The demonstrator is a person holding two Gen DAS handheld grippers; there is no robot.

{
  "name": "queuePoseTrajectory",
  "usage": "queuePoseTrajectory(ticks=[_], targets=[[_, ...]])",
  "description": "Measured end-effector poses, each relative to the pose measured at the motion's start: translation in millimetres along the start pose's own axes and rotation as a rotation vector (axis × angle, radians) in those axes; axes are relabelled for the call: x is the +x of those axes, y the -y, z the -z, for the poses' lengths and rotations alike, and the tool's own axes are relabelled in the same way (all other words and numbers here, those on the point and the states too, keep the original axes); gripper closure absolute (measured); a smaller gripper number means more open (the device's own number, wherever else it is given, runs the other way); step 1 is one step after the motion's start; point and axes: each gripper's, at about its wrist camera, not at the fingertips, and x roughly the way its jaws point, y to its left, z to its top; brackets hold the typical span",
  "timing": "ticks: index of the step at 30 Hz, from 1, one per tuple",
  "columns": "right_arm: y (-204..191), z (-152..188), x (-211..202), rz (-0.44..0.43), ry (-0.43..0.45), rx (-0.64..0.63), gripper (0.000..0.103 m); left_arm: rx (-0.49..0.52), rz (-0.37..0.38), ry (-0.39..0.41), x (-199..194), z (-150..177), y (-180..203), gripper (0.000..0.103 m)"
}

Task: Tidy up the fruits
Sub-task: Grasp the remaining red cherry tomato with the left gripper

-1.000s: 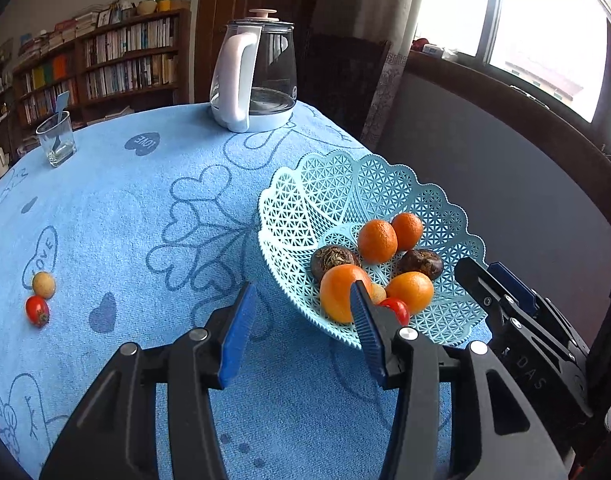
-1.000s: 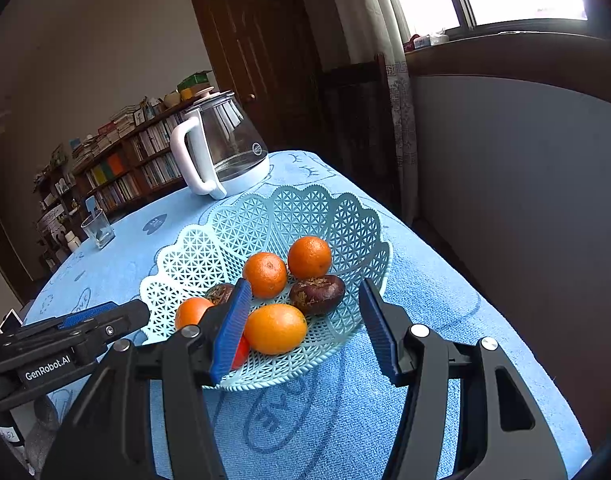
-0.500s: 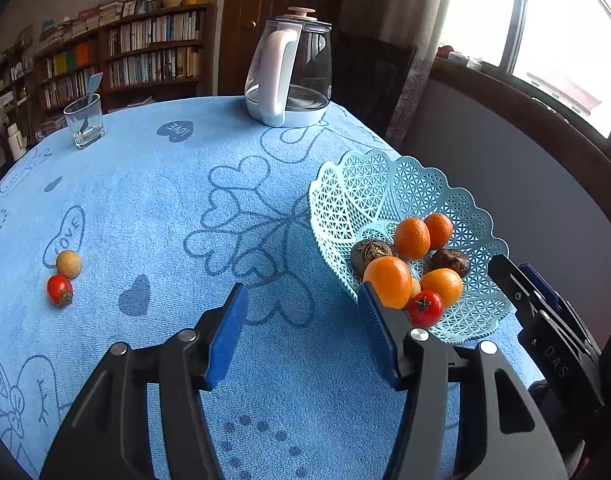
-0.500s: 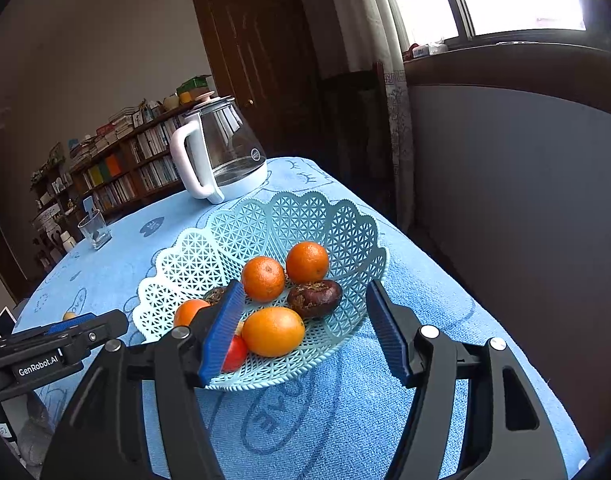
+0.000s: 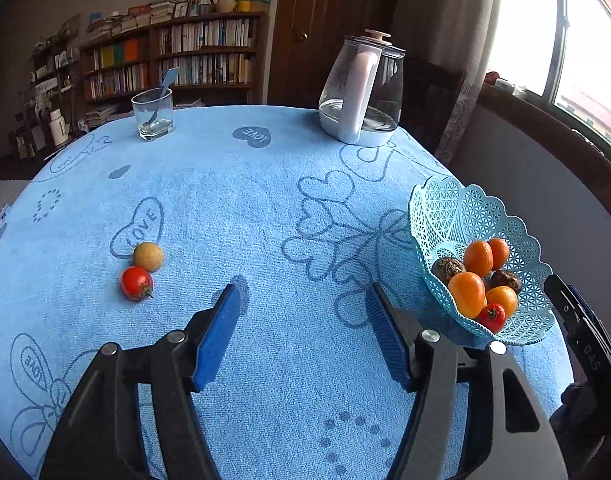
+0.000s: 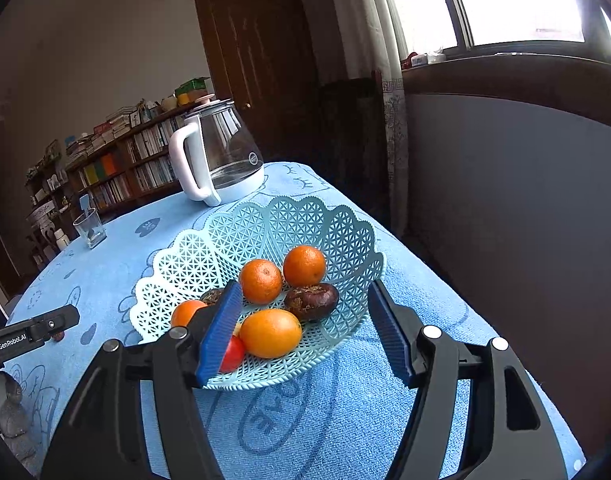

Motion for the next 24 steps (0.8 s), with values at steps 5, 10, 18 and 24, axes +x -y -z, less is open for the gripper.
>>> queuePoseTrajectory(ticks=[5,10,18,24], targets=[[-1,1,-1,0.009,0.004,-0.004,0.033,-0.047,-0.056,0.005,-3,3,-30,0.038],[-6,1,-4,0.021,0.012,-0.032,0.03,-0.097,-0.111,0.012,-7,6,-61,0.038],[-13,-5,-15,0.006,0.007,-0.029,0.03,-0.163,-0.167,0.008,-5,10,-98,0.038],[-34,-11,-27,-0.047,0.018,-0.054,0.03,-0.17,-0.187,-0.005,5,10,-111,0.038]])
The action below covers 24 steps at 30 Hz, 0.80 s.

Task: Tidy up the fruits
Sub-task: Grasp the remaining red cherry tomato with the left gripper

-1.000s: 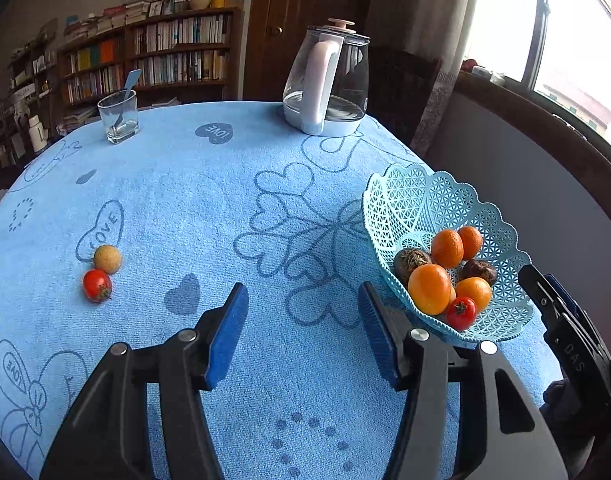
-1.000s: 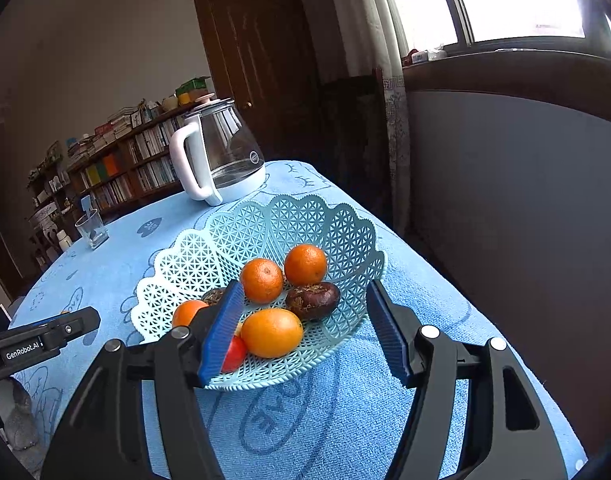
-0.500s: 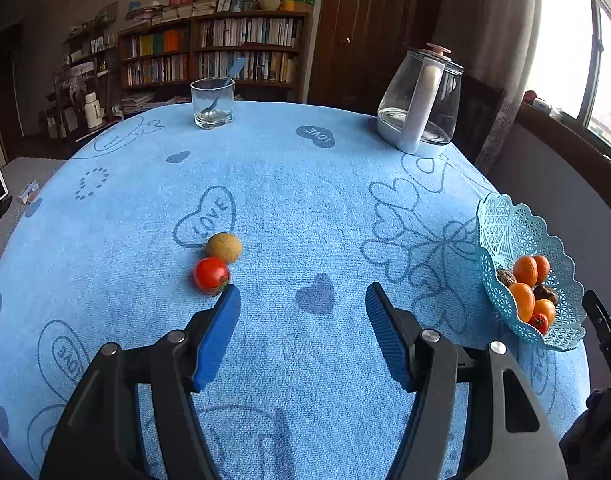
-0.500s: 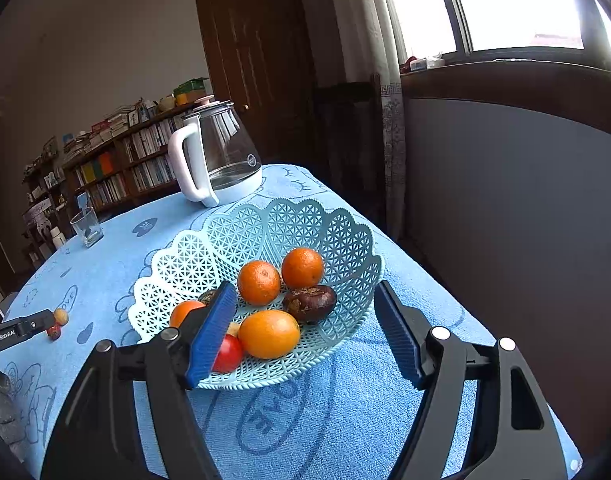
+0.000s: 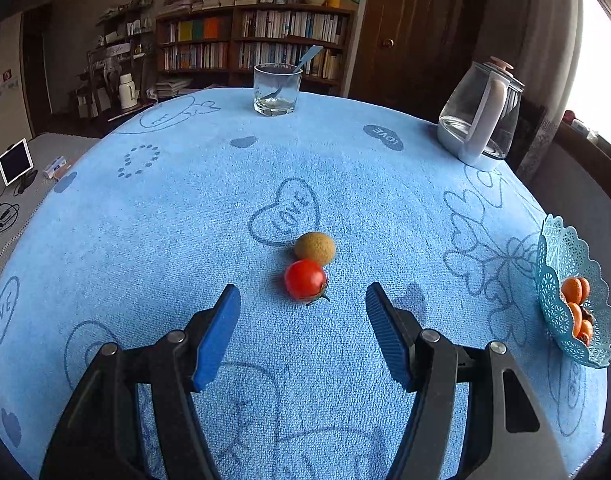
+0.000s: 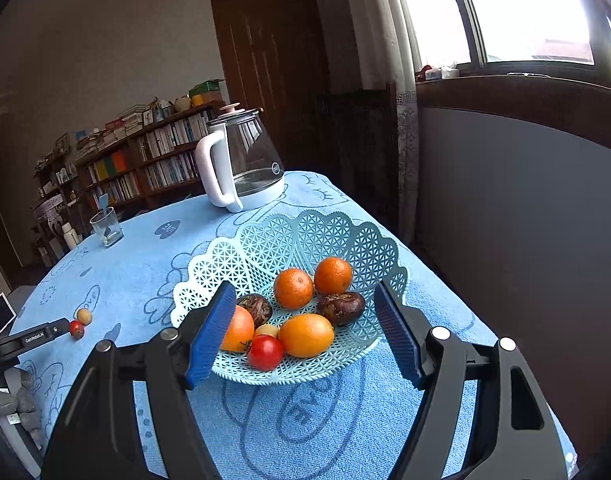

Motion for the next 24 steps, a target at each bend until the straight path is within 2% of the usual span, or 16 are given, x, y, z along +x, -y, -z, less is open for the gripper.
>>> queuePoseTrajectory(ticks=[9,20,24], targets=[[-48,2,1,-0.091,-0.025,-0.073,0.03,0.011,0.005,-0.04,22,-7,-8,0.04],[-93,10,15,-0.163,-0.083,-0.156,0.03,0.03,0.081,-0.081,39,-9,-8,0.075],[-108,10,25,-0.203,-0.128,-0.177,0.03,0.028,0.11,-0.063,34,-7,-9,0.075]])
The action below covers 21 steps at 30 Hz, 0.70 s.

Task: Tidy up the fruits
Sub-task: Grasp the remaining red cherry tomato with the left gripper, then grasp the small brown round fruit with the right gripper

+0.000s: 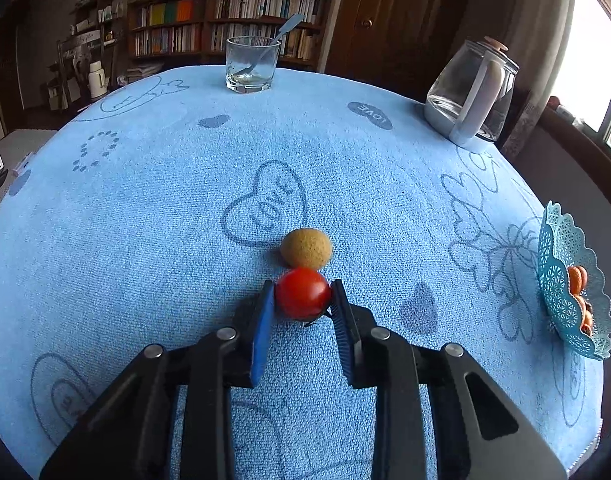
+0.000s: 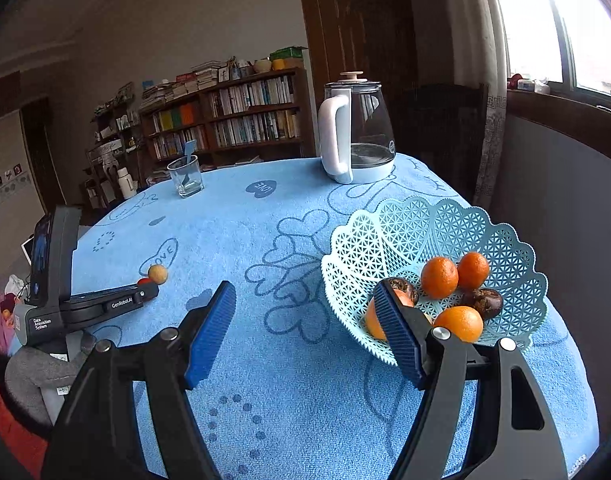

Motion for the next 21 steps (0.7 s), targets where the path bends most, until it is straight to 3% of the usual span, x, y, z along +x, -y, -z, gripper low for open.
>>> queuePoseTrajectory(ticks=[4,12,21], targets=[[-15,-2,16,-0.04,-0.053,-0.029,0.03,-0.025,-0.004,0.044,-11,1,-6,0.075],[-56,-8,56,-0.136,-0.151,-0.1,0.03,-0.093,-0.147,0.149,-34,1,-34,0.075],[-114,-14,114,-0.247,-0.259,-0.161,0.03,-0.163,-0.227,0.17,-40,6,-57,0.075]])
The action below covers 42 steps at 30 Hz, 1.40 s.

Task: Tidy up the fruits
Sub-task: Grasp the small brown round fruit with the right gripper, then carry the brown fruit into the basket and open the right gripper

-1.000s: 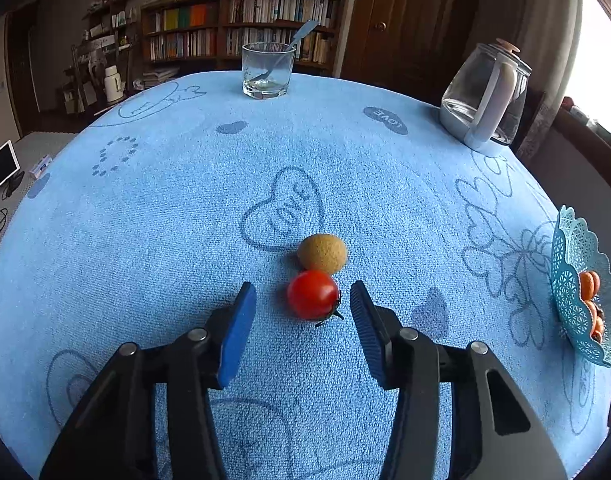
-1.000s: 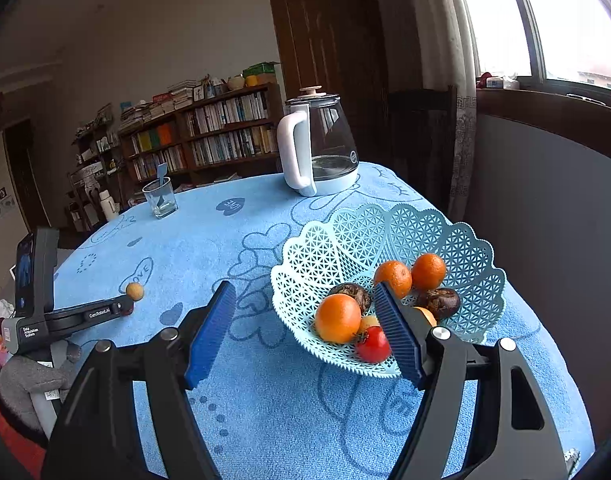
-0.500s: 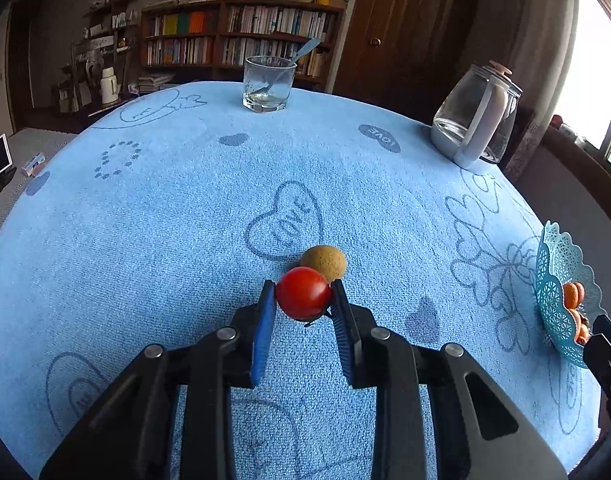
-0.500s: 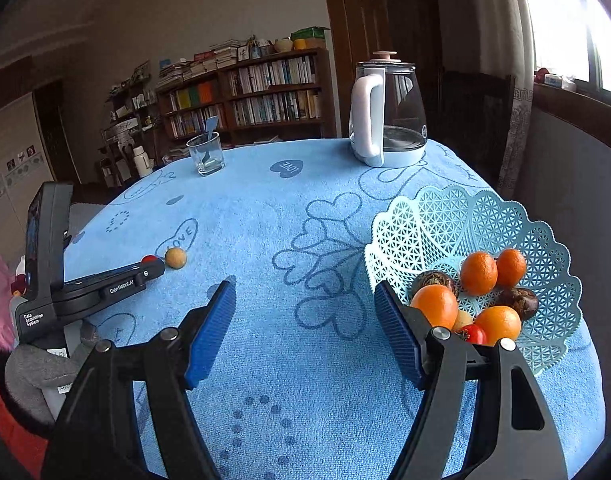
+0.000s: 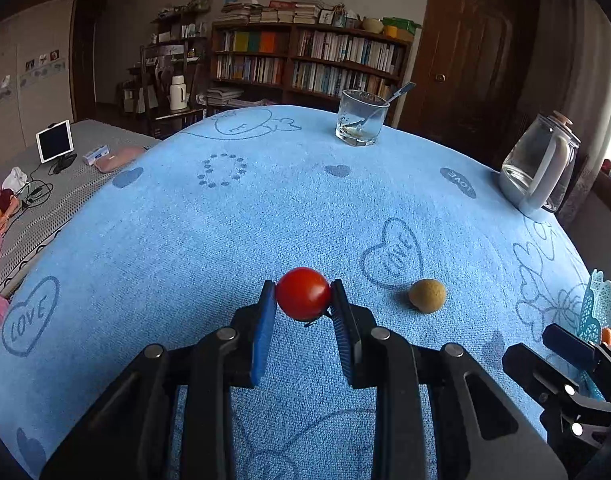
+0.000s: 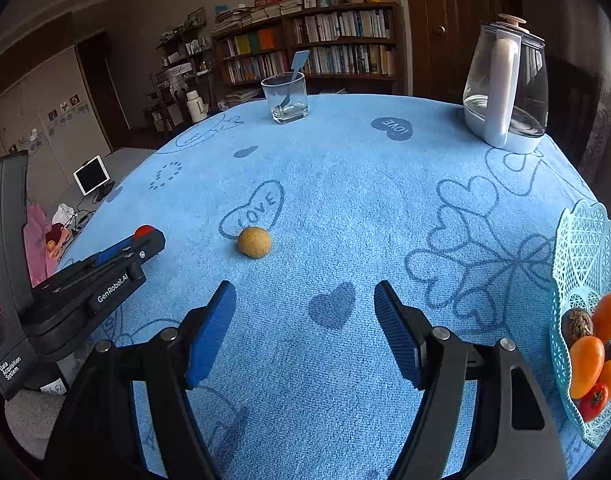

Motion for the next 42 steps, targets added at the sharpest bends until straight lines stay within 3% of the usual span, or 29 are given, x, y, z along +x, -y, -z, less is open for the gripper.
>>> queuePoseTrajectory(ticks=[11,21,42], targets=[[-26,-26,53,-0.058,-0.074,-0.041,0.055,-0.088,-0.051,-0.009,1,0,-18,0.075],[-31,-30,78,-0.045,-0.114,-0.051,0.073,-0.097,-0.05,-0.015,1,1,-19,0.075],[-19,-19,37,-0.014,-0.048,0.018,0.074,-0.043,-0.018,0.003,-2,3,-7,0.075]])
